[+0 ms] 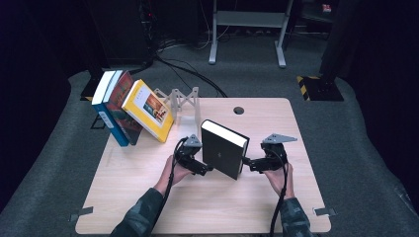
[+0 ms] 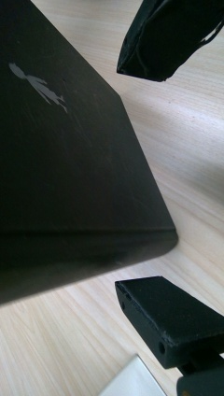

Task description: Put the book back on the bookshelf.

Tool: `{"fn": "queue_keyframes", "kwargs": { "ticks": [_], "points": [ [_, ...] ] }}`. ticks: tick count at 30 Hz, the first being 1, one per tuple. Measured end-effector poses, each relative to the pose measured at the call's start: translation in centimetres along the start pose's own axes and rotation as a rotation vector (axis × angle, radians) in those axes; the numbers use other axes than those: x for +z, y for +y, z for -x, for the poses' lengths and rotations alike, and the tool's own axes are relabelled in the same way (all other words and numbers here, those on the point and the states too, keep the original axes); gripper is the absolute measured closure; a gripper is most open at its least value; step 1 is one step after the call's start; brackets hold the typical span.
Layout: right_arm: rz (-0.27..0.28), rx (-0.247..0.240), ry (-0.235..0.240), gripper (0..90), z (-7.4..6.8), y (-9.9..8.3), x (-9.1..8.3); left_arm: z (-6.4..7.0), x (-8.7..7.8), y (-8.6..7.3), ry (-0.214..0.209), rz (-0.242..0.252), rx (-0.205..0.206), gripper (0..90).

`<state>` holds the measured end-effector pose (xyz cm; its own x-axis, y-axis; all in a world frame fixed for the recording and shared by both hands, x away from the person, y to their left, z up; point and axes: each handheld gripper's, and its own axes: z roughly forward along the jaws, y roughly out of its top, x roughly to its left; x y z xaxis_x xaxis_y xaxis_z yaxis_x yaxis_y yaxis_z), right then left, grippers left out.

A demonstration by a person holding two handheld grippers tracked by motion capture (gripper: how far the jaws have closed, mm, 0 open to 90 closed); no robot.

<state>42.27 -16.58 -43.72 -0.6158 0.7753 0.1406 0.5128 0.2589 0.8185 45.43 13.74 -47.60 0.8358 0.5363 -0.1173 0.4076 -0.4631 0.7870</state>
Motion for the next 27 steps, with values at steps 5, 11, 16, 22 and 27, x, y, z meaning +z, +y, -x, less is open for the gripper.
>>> {"fn": "queue_keyframes", "kwargs": {
  "ticks": [5, 11, 16, 22, 27],
  "points": [
    [-0.004, 0.006, 0.003, 0.0, 0.0, 0.0, 0.0, 0.1, 0.4, 0.2, -0.008, 0.004, -0.013, 0.0],
    [-0.008, -0.007, -0.012, 0.0, 0.1, 0.2, 0.0, 0.1, 0.3, 0.3, 0.000, -0.002, -0.008, 0.5],
    [-0.010, -0.017, -0.001, 0.0, 0.4, 0.4, 0.2, 0.3, 0.1, 0.1, 0.014, -0.007, -0.002, 1.1],
    [-0.011, -0.014, 0.025, 0.0, 0.9, 0.6, 0.5, 0.5, -0.2, -0.4, 0.019, 0.017, -0.018, 1.5],
    [-0.019, -0.031, 0.029, 0.0, 1.1, 0.9, 0.7, 0.8, -0.6, -0.7, 0.025, 0.023, -0.025, 2.0]
  ]
}}
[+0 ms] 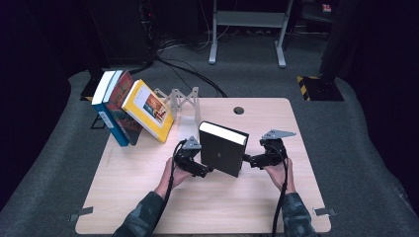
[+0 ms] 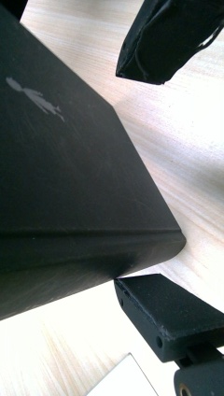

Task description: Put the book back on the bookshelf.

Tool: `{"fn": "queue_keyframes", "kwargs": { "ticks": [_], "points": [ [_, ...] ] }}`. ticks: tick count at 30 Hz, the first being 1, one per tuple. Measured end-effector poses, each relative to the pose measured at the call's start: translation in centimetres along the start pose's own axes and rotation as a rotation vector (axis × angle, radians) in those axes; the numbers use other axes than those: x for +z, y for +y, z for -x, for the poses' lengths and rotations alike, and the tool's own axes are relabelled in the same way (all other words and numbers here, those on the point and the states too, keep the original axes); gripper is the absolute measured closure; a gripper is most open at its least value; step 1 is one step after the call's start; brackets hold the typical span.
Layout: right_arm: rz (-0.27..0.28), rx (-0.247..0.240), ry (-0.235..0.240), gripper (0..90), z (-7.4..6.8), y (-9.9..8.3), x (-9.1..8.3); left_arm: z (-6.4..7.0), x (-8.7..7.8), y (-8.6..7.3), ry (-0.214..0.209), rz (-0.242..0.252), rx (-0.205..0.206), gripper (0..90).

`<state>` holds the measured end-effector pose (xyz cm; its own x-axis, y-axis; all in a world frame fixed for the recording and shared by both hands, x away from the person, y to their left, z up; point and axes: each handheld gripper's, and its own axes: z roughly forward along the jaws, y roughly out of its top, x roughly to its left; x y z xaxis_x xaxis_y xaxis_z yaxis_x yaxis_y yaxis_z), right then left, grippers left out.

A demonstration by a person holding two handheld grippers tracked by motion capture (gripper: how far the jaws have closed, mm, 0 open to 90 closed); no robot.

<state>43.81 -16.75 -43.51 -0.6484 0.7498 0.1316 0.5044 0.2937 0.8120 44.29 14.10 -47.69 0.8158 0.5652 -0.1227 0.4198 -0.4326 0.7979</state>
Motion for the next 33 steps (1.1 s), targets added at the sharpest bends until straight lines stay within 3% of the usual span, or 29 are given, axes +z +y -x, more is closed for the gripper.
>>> {"fn": "queue_keyframes", "kwargs": {
  "ticks": [9, 19, 22, 28, 33],
  "points": [
    [0.009, 0.016, 0.016, 0.0, 0.6, 0.1, 0.5, 0.3, -0.7, -0.4, 0.009, 0.001, 0.009, 2.1],
    [0.014, 0.026, 0.043, 0.0, 1.1, 0.4, 1.1, 0.7, -1.0, -1.0, 0.026, 0.027, -0.016, 2.0],
    [0.021, 0.029, 0.043, 0.0, 1.2, 0.4, 1.2, 0.6, -1.1, -1.2, 0.014, 0.047, -0.039, 2.3],
    [0.023, 0.017, -0.007, 0.0, 0.6, 0.4, 0.9, 0.0, -1.4, -0.7, 0.010, 0.077, -0.041, 4.9],
    [0.059, 0.030, -0.035, 0.0, 0.2, 0.4, 0.1, -0.4, -1.3, 0.1, 0.011, 0.067, -0.021, 4.9]
  ]
}}
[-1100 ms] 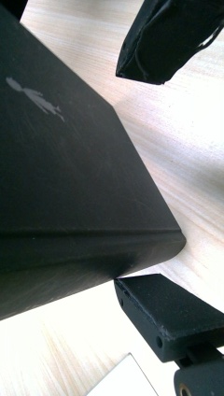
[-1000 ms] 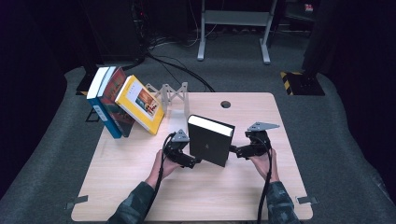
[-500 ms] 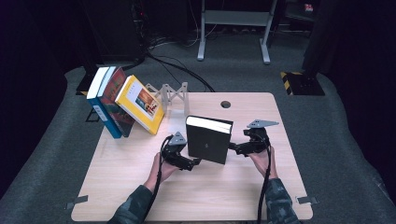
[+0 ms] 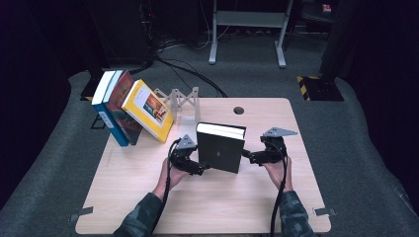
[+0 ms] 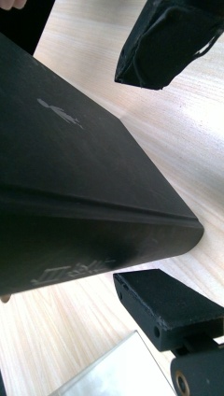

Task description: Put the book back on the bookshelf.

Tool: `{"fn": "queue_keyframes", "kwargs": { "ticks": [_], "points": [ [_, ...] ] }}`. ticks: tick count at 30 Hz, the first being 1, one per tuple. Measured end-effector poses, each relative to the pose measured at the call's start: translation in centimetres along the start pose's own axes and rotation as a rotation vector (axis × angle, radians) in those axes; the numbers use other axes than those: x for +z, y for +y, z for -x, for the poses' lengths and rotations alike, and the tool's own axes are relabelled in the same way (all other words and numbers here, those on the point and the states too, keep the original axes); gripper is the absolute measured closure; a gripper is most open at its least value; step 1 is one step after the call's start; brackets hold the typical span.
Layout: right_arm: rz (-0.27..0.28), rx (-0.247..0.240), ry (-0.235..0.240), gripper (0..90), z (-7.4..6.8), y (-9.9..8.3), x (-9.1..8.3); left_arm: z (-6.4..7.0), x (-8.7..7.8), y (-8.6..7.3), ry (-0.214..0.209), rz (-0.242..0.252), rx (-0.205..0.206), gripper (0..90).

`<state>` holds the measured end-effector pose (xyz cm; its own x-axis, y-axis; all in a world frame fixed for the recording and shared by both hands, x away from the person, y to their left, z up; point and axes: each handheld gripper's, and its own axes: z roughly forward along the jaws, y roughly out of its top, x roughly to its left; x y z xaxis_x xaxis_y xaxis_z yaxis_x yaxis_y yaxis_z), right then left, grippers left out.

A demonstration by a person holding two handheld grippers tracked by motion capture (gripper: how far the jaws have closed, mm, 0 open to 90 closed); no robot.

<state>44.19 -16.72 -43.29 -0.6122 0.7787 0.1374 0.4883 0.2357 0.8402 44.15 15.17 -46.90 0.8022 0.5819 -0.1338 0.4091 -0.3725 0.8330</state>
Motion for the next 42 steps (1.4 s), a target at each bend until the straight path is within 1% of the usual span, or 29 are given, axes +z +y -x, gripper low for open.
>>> {"fn": "queue_keyframes", "kwargs": {
  "ticks": [1, 2, 4, 5, 6, 7, 8, 10, 12, 15, 17, 18, 19, 20, 22, 23, 24, 25, 27, 28, 29, 32, 35, 36, 37, 38, 39, 40, 42],
  "points": [
    [-0.004, -0.001, -0.005, 0.0, -0.1, 0.0, 0.0, 0.0, 0.1, 0.1, 0.006, 0.003, -0.001, 4.7],
    [-0.008, 0.003, -0.011, 0.0, -0.1, 0.0, 0.0, -0.1, 0.2, 0.1, 0.004, 0.002, -0.010, 4.3],
    [-0.019, 0.003, -0.013, 0.0, -0.1, 0.0, 0.2, 0.0, 0.4, 0.1, -0.005, 0.007, -0.012, 4.0],
    [-0.021, 0.009, -0.010, 0.0, -0.1, 0.0, 0.2, 0.0, 0.3, 0.2, -0.008, -0.009, -0.010, 3.2],
    [-0.024, 0.008, -0.008, 0.0, -0.1, 0.0, 0.3, 0.1, 0.4, 0.1, 0.001, -0.002, -0.016, 2.7],
    [-0.022, 0.018, -0.011, 0.0, 0.0, 0.1, 0.3, 0.2, 0.4, 0.1, 0.002, 0.002, -0.018, 2.0],
    [-0.027, 0.019, -0.008, 0.0, 0.0, 0.1, 0.3, 0.4, 0.4, 0.1, 0.007, 0.009, -0.030, 1.9],
    [-0.032, 0.032, 0.001, 0.0, 0.1, 0.1, 0.4, 0.4, 0.3, 0.0, 0.008, 0.011, -0.027, 1.9],
    [-0.036, 0.029, 0.000, 0.0, 0.1, 0.2, 0.5, 0.6, 0.3, -0.1, 0.023, 0.016, -0.030, 1.9],
    [-0.034, 0.024, 0.002, 0.0, 0.2, 0.3, 0.6, 1.0, 0.2, -0.3, 0.042, 0.027, -0.051, 2.0],
    [-0.038, 0.035, 0.000, 0.0, 0.1, 0.3, 0.7, 1.2, 0.2, -0.4, 0.058, 0.033, -0.054, 2.0],
    [-0.036, 0.028, 0.000, 0.0, 0.2, 0.4, 0.8, 1.3, 0.1, -0.5, 0.068, 0.036, -0.061, 2.1],
    [-0.039, 0.038, -0.002, 0.0, 0.2, 0.5, 0.9, 1.3, 0.0, -0.5, 0.063, 0.031, -0.059, 2.0],
    [-0.039, 0.030, -0.002, 0.0, 0.3, 0.6, 0.9, 1.4, 0.0, -0.5, 0.063, 0.030, -0.070, 2.0],
    [-0.043, 0.034, -0.007, 0.0, 0.3, 0.7, 1.1, 1.5, -0.1, -0.6, 0.076, 0.039, -0.069, 2.2],
    [-0.044, 0.030, -0.007, 0.0, 0.3, 0.8, 1.1, 1.6, -0.2, -0.7, 0.077, 0.038, -0.076, 2.2],
    [-0.044, 0.028, -0.009, 0.0, 0.3, 0.9, 1.2, 1.6, -0.2, -0.8, 0.083, 0.041, -0.068, 2.2],
    [-0.044, 0.029, -0.009, 0.0, 0.3, 0.9, 1.3, 1.8, -0.3, -0.9, 0.089, 0.044, -0.076, 2.3],
    [-0.048, 0.032, -0.008, 0.0, 0.3, 1.1, 1.5, 1.8, -0.5, -1.0, 0.093, 0.044, -0.068, 2.1],
    [-0.047, 0.027, -0.010, 0.1, 0.4, 1.2, 1.6, 2.0, -0.5, -1.1, 0.095, 0.051, -0.087, 2.2],
    [-0.050, 0.026, -0.011, 0.0, 0.3, 1.3, 1.7, 1.9, -0.6, -1.1, 0.096, 0.049, -0.077, 2.2],
    [-0.055, 0.022, -0.011, 0.0, 0.3, 1.4, 1.9, 2.1, -0.8, -1.4, 0.103, 0.056, -0.100, 2.3],
    [-0.054, 0.019, -0.012, 0.1, 0.3, 1.6, 2.1, 2.3, -1.0, -1.5, 0.112, 0.050, -0.090, 2.4],
    [-0.052, 0.021, -0.012, 0.2, 0.3, 1.6, 2.1, 2.2, -1.1, -1.5, 0.114, 0.046, -0.069, 2.4],
    [-0.050, 0.023, -0.013, 0.2, 0.3, 1.6, 2.2, 2.4, -1.2, -1.7, 0.116, 0.054, -0.086, 2.5],
    [-0.047, 0.019, -0.015, 0.4, 0.3, 1.6, 2.2, 2.4, -1.3, -1.7, 0.114, 0.056, -0.090, 2.6],
    [-0.046, 0.026, -0.018, 0.4, 0.3, 1.6, 2.3, 2.4, -1.4, -1.8, 0.117, 0.054, -0.071, 2.6],
    [-0.042, 0.026, -0.020, 0.6, 0.3, 1.6, 2.4, 2.7, -1.4, -1.9, 0.119, 0.070, -0.104, 2.7],
    [-0.036, 0.036, -0.024, 1.0, 0.3, 1.7, 2.5, 2.9, -1.4, -2.2, 0.124, 0.090, -0.125, 2.9]
  ]
}}
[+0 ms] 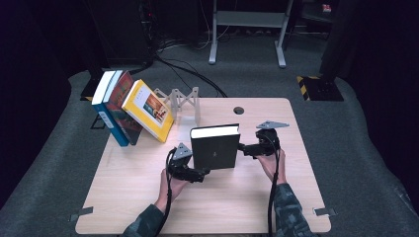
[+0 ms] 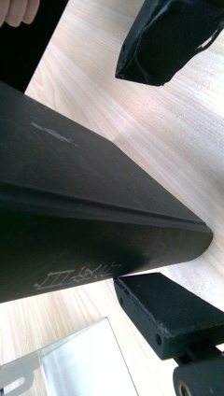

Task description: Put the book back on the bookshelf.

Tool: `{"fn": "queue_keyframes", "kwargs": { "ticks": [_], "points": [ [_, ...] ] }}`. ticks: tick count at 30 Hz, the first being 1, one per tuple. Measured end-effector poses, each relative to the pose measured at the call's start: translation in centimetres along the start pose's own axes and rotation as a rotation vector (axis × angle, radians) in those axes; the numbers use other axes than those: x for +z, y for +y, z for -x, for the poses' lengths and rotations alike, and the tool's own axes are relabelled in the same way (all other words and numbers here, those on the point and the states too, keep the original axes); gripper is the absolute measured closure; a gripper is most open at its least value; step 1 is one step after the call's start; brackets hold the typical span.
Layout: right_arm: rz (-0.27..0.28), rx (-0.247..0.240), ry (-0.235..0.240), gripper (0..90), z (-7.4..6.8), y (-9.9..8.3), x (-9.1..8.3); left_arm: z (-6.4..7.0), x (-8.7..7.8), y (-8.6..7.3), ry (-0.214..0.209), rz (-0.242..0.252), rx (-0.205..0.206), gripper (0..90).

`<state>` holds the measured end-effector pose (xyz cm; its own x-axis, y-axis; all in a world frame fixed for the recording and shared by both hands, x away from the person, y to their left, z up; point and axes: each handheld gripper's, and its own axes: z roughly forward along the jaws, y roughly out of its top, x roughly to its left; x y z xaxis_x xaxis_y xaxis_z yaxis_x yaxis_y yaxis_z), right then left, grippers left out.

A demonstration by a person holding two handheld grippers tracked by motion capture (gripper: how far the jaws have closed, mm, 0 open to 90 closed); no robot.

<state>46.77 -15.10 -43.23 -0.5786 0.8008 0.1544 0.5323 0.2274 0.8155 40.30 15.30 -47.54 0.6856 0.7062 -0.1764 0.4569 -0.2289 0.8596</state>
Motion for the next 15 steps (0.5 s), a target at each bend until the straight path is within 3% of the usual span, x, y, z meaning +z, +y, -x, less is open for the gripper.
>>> {"fn": "queue_keyframes", "kwargs": {
  "ticks": [1, 3, 4, 8, 11, 12, 15],
  "points": [
    [0.005, -0.002, -0.002, 1.2, 0.0, 0.0, 0.1, 0.0, -0.1, 0.0, 0.004, -0.005, 0.013, 3.0],
    [0.012, 0.007, -0.005, 1.3, 0.0, 0.1, 0.3, 0.1, -0.2, -0.2, 0.001, 0.005, 0.002, 3.3],
    [0.013, 0.006, -0.007, 1.1, 0.1, 0.1, 0.3, -0.1, -0.3, -0.2, 0.003, 0.001, 0.027, 3.8],
    [0.020, 0.017, -0.020, 0.2, 0.1, 0.1, 0.4, -0.3, -0.4, -0.1, 0.001, 0.016, 0.017, 6.0],
    [0.024, 0.017, -0.029, 0.0, -0.1, -0.1, 0.2, -0.6, -0.3, 0.3, 0.006, 0.014, 0.049, 7.4],
    [0.026, 0.026, -0.032, 0.0, -0.1, -0.2, 0.0, -0.6, -0.2, 0.4, 0.009, 0.020, 0.029, 7.3],
    [0.033, 0.016, -0.045, 0.0, -0.4, -0.5, -0.4, -0.9, 0.2, 0.7, 0.017, 0.025, 0.042, 6.9]
  ]
}}
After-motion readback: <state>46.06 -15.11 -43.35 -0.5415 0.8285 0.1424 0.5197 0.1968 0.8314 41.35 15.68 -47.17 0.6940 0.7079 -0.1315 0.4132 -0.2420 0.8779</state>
